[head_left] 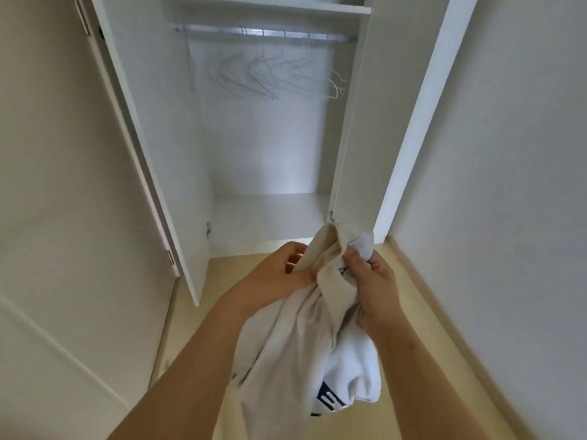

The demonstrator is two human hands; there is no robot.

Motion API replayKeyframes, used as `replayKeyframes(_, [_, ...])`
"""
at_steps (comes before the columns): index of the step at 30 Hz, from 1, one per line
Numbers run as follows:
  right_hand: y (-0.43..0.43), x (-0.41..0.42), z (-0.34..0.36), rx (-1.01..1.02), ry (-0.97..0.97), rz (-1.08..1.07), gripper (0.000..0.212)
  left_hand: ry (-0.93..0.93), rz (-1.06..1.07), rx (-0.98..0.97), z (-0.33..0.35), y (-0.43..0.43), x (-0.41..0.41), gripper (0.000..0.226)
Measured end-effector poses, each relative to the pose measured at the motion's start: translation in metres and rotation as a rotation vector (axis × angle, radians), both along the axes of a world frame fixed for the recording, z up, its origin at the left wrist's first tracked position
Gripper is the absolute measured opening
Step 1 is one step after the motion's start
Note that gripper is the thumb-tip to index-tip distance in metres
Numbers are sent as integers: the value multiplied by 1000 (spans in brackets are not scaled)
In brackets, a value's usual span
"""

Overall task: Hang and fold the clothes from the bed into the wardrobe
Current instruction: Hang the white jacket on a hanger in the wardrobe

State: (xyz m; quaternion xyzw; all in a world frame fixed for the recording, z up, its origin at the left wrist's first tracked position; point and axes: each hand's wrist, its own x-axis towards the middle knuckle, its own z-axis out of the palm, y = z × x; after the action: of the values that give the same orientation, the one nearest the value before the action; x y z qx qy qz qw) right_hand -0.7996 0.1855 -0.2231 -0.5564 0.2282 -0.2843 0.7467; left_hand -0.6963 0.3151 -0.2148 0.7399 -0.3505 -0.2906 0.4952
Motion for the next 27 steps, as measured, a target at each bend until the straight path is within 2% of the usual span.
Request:
replayKeyframes(3, [-22, 39, 2, 73, -78, 20, 19, -144, 82, 166, -18, -7, 32, 22])
replayKeyframes(6, [-47, 73, 3, 62, -77, 99, 15, -182, 296, 145, -25, -30, 59, 33])
replayKeyframes(9, [-87, 103, 5, 44, -15, 131, 13, -219, 397, 148, -23, -69, 83, 34])
replayKeyframes(11, [-121, 125, 8, 49, 31, 134, 13, -146, 469, 96, -17, -98, 102, 31])
replayKeyframes(15, [-165, 171, 9, 18, 103, 168, 15, 124, 692, -156, 0, -130, 142, 23])
replayKeyframes(18, [-178, 205, 7, -37, 145, 189, 14, 247, 860, -224, 10, -138, 172, 20])
replayKeyframes(22, [-183, 254, 1, -91, 178, 169, 8, 319, 1021, -376, 18, -136, 211, 26])
replayKeyframes(27, [-186, 328, 7, -168, 167, 142, 15, 326, 1127, -498, 28, -131, 277, 20])
